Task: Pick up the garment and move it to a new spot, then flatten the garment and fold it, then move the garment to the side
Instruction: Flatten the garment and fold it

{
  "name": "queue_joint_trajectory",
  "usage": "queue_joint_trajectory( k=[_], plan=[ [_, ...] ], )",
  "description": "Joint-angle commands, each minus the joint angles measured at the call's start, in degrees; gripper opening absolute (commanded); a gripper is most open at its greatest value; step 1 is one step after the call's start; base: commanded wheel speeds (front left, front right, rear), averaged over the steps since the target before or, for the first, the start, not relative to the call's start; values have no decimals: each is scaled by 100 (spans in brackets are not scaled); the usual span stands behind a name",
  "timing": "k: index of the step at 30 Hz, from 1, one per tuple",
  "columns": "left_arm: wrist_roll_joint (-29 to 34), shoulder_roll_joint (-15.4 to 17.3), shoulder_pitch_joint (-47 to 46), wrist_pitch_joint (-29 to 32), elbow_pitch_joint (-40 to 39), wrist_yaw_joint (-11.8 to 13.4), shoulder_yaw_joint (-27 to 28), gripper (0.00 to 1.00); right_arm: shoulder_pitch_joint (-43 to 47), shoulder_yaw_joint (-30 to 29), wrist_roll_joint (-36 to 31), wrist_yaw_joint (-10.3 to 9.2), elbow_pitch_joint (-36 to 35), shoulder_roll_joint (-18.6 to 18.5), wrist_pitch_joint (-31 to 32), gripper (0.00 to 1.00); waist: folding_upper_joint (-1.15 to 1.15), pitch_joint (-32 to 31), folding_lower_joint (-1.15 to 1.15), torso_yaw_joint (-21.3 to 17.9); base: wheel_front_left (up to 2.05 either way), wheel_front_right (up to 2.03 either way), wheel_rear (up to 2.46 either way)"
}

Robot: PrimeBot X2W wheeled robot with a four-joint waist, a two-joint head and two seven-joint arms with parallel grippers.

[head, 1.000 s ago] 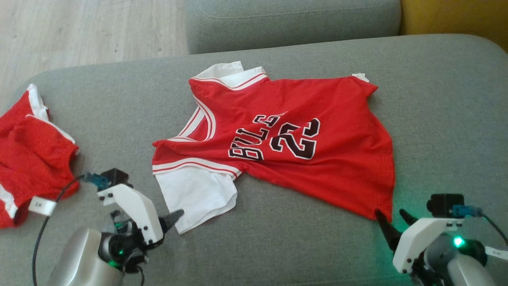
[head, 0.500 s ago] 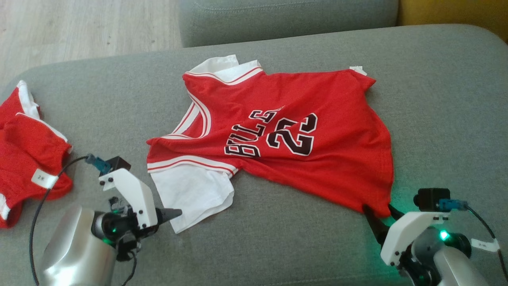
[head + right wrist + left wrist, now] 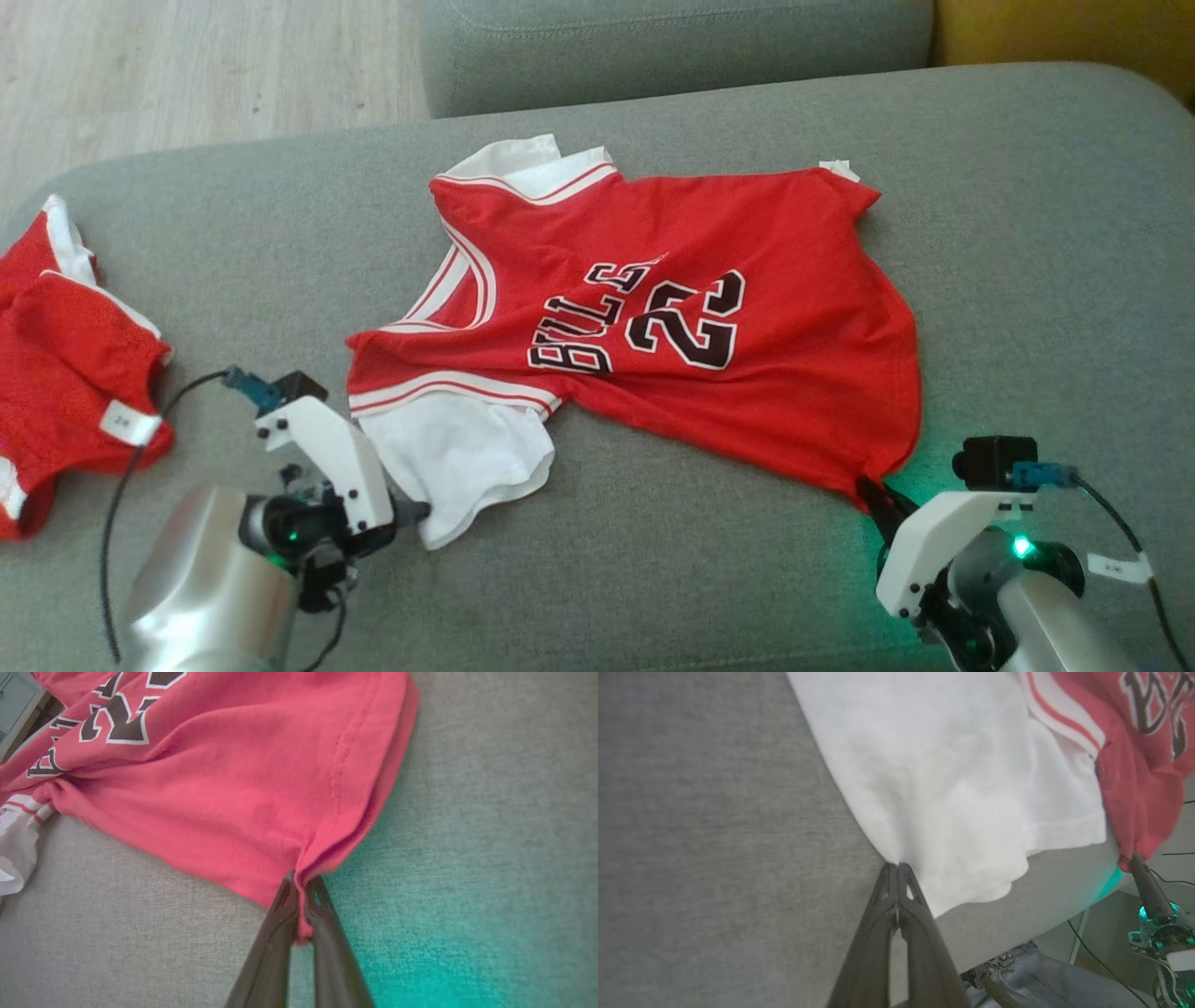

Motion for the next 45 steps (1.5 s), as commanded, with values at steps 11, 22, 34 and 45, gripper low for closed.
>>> queue_joint_trajectory(
  k=[11, 22, 34, 45],
  plan=[
    [-322, 150, -219, -469, -300, -315, 404, 0, -65, 43, 193, 39, -289, -225, -621, 0, 0, -228, 0, 60, 0, 0, 0],
    [-983, 114, -263, -1128, -1709, -487, 1003, 0, 164, -14, 808, 39, -1665, -513, -812, 0, 0, 41, 0, 174, 0, 0, 0],
    [-452, -59, -2042, -2416, -1676, -429, 988, 0, -2141, 282, 1833, 39, -1932, -1250, -1110, 0, 0, 1007, 0, 266, 0, 0, 0],
    [67, -10, -4435, -3917, -466, -375, 1088, 0, -4750, 1086, 2247, 39, -858, -1775, -1630, 0, 0, 2016, 0, 350, 0, 0, 0]
  ],
)
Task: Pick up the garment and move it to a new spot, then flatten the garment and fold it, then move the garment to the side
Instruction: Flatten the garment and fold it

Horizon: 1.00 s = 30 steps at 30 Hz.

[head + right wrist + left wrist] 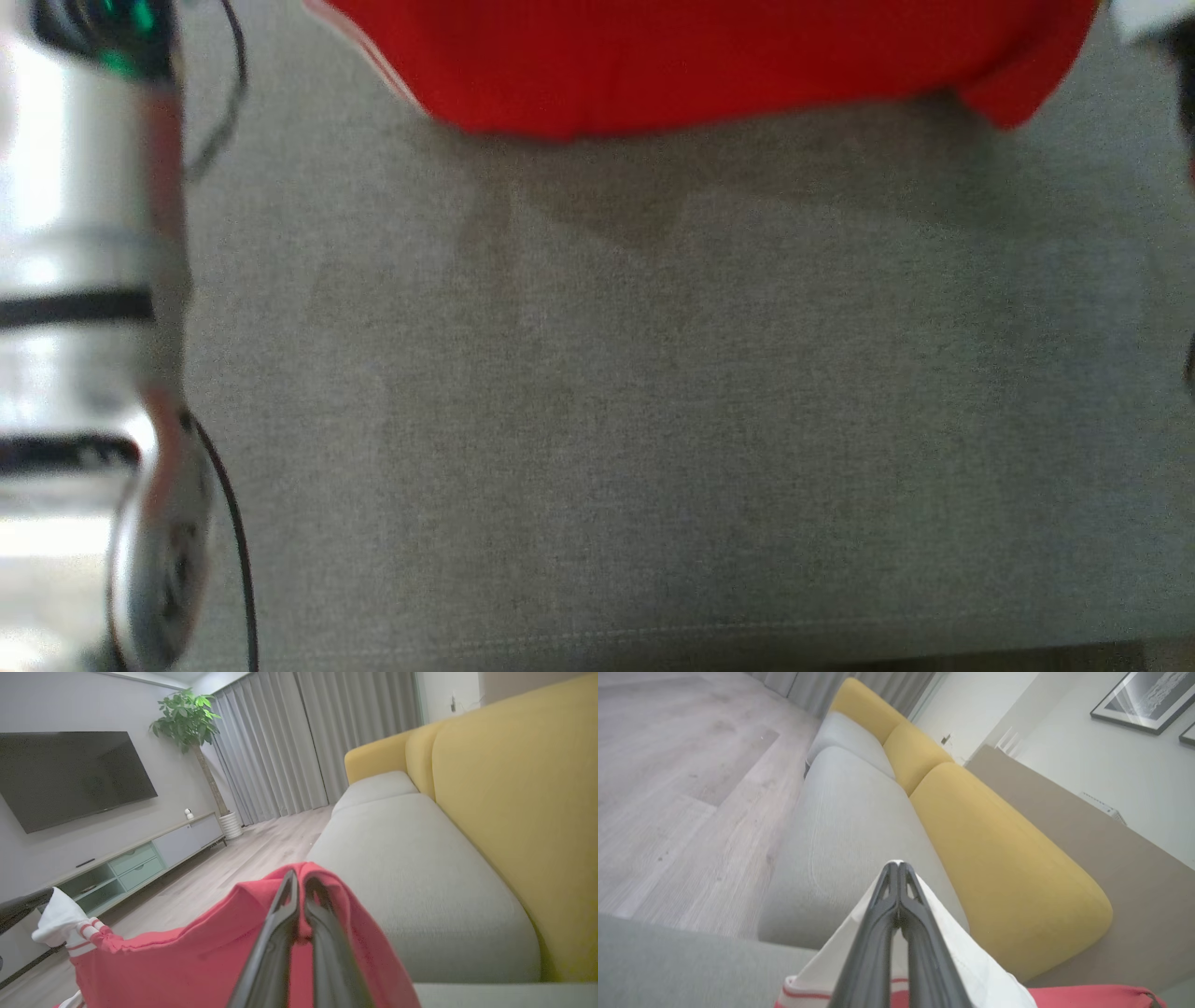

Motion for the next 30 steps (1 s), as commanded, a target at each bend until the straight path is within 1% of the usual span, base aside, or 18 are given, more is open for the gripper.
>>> queue_joint_trajectory(
  k=[1, 5, 11, 16, 18, 21, 24, 27, 30],
  plan=[
    [63, 249, -347, -69, -175, 11, 136, 0, -197, 25, 29, 39, -137, -111, -84, 0, 0, 248, -2, 41, 0, 0, 0],
    [88, 227, -1243, -537, 190, -15, 195, 0, -1226, 421, -46, 39, 195, -305, -351, 0, 0, 509, -2, 27, 0, 0, 0],
    [77, 153, -2262, -1157, 620, -121, 152, 0, -2435, 680, 494, 39, 601, -418, -495, 0, 0, 647, -2, 77, 0, 0, 0],
    [10, 110, -2942, -1373, 973, -179, 7, 0, -3188, 828, 925, 39, 790, -571, -599, 0, 0, 695, -2, 133, 0, 0, 0],
    [-54, 97, -3113, -1437, 1082, -190, -40, 0, -3376, 1010, 1022, 39, 817, -639, -598, 0, 0, 692, -2, 166, 0, 0, 0],
    [-207, 89, -3166, -1453, 1168, -196, -180, 0, -3375, 1290, 1218, 39, 818, -723, -662, 0, 0, 637, -2, 208, 0, 0, 0],
    [-398, 114, -2877, -1381, 1128, -198, -439, 0, -3074, 1708, 1437, 39, 851, -841, -529, 0, 0, 477, -2, 279, 0, 0, 0],
    [-668, 203, -2339, -1059, 1021, -198, -762, 0, -2538, 2103, 1786, 39, 754, -952, -343, 0, 0, 208, -2, 333, 0, 0, 0],
    [-844, 327, -1646, -626, 1027, -199, -1136, 0, -1881, 2491, 2160, 39, 632, -1100, -124, 0, 0, -191, -2, 396, 0, 0, 0]
  ],
)
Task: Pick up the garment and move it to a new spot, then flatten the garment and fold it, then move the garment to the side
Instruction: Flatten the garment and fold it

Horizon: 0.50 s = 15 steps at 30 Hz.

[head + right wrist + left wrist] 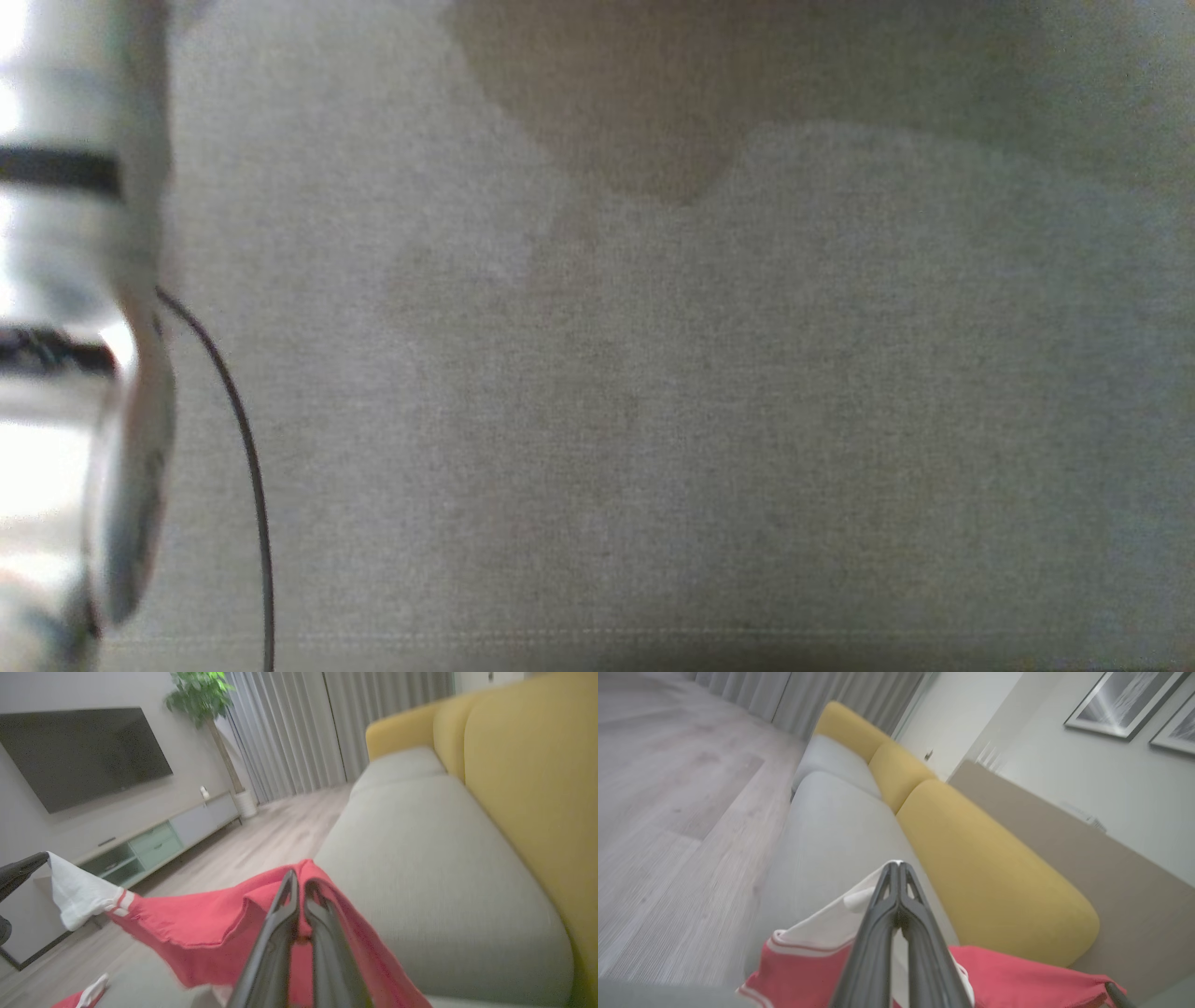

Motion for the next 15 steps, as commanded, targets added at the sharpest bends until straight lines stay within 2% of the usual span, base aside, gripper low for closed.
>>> queue_joint_trajectory(
  k=[1, 10, 11, 15],
  plan=[
    [-74, 397, 223, 243, -171, -35, -141, 0, 357, 124, 288, 39, -233, -148, 176, 0, 0, -467, 0, 88, 0, 0, 0],
    [-556, 805, 2283, 1658, -373, -36, -877, 0, 2192, 1084, 1331, 39, -817, -520, 1163, 0, 0, -1709, 0, 78, 0, 0, 0],
    [-556, 805, 2283, 1658, -373, -36, -877, 0, 2192, 1084, 1331, 39, -817, -520, 1163, 0, 0, -1709, 0, 78, 0, 0, 0],
    [-720, 1109, 3052, 2682, -531, -36, -1187, 0, 2878, 1368, 1768, 39, -1056, -670, 1647, 0, 0, -2153, 0, 45, 0, 0, 0]
  ],
)
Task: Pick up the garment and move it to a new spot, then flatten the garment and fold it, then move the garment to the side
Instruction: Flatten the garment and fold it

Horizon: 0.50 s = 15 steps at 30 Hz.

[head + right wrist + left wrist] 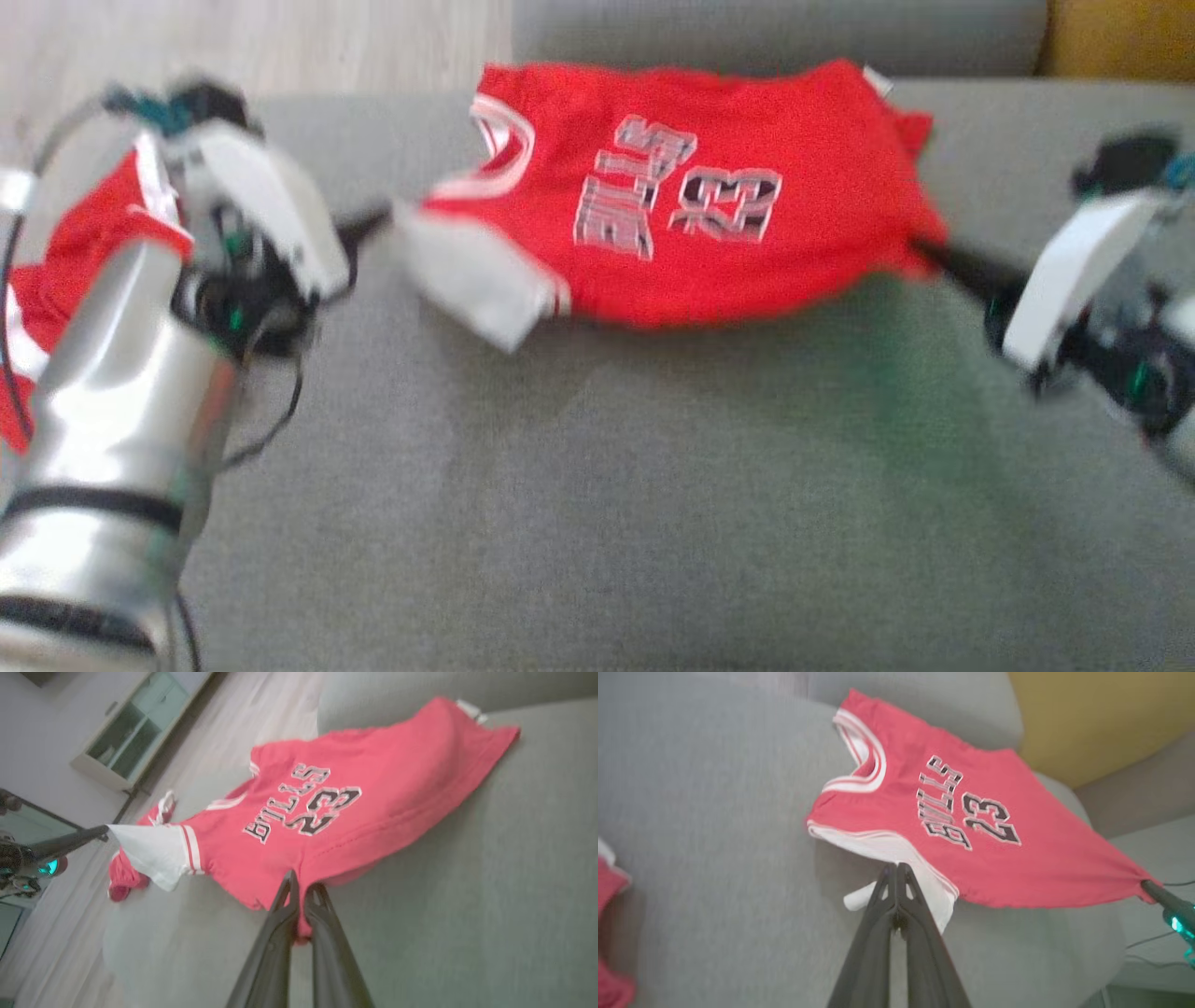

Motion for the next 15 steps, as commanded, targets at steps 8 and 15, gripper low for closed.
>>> queue_joint_trajectory(
  k=[8, 15],
  plan=[
    [-496, 898, 986, 1836, -1367, 27, -170, 0, 793, 363, 349, 39, -553, -720, 904, 0, 0, -722, 1, -23, 0, 0, 0],
    [-975, 1618, 2058, 3237, -3322, 534, -346, 0, 1185, 635, 311, 39, -669, -1335, 1835, 0, 0, -789, 1, -25, 0, 0, 0]
  ],
)
